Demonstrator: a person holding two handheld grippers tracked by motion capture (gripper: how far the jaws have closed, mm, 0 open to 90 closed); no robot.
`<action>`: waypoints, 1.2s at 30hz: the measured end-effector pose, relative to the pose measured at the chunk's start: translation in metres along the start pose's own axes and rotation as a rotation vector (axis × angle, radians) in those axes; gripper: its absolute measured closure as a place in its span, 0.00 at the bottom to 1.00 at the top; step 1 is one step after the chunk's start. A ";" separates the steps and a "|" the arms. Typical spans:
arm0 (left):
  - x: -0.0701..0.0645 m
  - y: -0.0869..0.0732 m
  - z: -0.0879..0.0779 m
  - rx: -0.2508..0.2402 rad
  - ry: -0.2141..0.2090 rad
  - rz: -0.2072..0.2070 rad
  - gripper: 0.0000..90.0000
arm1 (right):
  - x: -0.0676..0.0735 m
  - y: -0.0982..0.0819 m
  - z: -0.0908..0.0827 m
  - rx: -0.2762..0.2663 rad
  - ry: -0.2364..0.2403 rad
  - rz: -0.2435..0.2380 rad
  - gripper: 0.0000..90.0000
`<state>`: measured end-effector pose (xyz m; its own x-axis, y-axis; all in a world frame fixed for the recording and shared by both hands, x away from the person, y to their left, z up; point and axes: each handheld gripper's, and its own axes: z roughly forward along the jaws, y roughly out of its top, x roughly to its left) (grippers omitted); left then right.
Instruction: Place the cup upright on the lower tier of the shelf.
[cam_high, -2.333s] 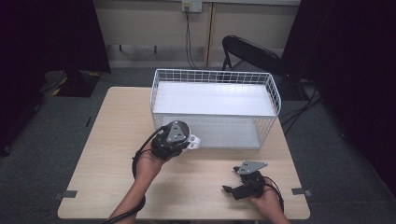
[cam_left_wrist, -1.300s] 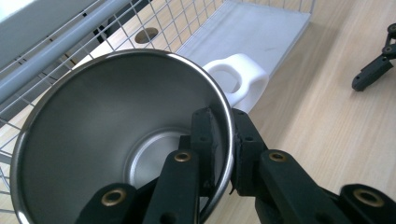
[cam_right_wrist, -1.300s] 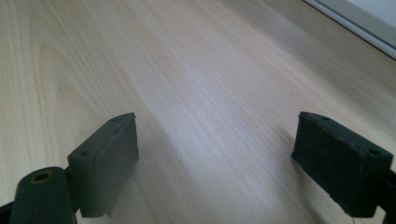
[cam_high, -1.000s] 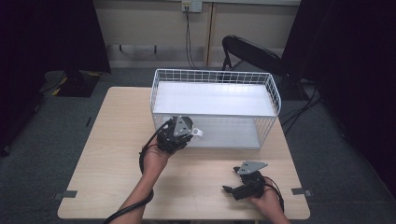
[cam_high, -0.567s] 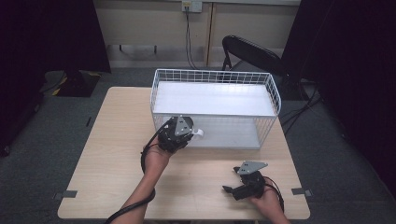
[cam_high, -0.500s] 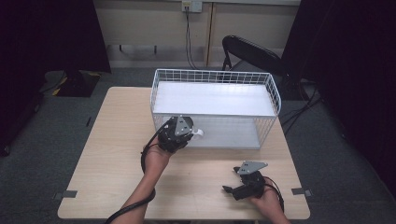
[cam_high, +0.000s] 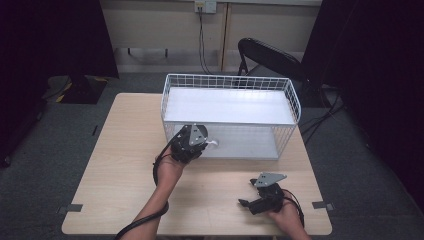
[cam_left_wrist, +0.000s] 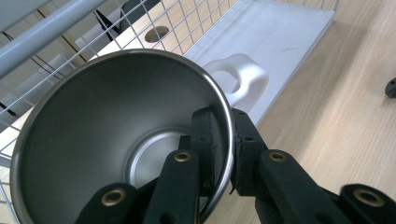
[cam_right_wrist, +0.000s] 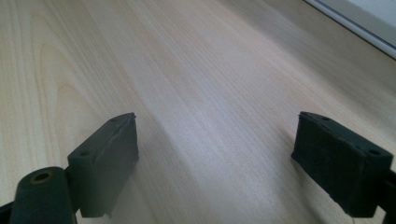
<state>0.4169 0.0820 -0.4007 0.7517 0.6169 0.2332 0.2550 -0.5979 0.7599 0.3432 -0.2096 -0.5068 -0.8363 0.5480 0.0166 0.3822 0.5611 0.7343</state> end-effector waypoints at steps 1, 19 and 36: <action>0.000 0.000 0.001 0.002 -0.002 0.002 0.92 | 0.000 0.000 0.000 0.000 0.000 0.000 0.14; 0.000 -0.002 0.010 0.006 0.005 -0.010 0.92 | 0.000 0.000 0.000 0.000 0.001 0.000 0.14; -0.002 -0.003 0.019 0.008 0.014 -0.012 0.92 | 0.000 0.000 0.000 0.000 0.001 0.000 0.14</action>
<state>0.4263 0.0733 -0.4146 0.7400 0.6311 0.2325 0.2688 -0.5944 0.7579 0.3430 -0.2098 -0.5068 -0.8367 0.5474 0.0169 0.3820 0.5613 0.7342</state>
